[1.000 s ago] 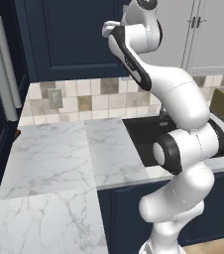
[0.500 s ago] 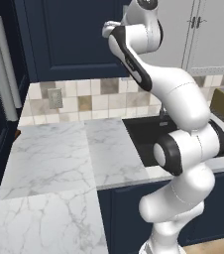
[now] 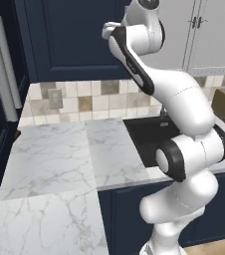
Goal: Open the cabinet, pick the kettle from the cabinet, and place it in the sink.
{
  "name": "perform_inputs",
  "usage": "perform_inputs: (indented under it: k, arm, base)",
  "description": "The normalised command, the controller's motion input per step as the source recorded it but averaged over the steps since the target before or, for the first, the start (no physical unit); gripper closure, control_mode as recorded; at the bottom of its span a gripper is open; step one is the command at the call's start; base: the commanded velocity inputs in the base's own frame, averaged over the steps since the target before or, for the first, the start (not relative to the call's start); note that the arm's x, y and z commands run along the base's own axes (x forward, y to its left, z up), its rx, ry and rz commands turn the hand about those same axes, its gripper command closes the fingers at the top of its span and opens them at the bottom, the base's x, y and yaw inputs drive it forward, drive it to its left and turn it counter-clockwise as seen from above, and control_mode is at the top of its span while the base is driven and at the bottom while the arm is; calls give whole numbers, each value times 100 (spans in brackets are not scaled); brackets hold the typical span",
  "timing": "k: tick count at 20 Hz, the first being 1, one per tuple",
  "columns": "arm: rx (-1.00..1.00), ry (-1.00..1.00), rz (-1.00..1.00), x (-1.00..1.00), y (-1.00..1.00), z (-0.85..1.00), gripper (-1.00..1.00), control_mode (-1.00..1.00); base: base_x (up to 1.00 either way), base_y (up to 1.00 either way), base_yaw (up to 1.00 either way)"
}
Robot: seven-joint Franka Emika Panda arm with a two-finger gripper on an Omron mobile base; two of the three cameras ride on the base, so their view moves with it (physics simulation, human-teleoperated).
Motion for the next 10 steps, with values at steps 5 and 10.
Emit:
perform_inputs:
  k: [5, 10]
  arm:
    - [-1, -5, 4, -34, 34, -6, 100, -100]
    - [-3, -7, 4, -36, 35, -4, 100, -100]
  base:
    - [0, 0, 0]
    - [0, 0, 0]
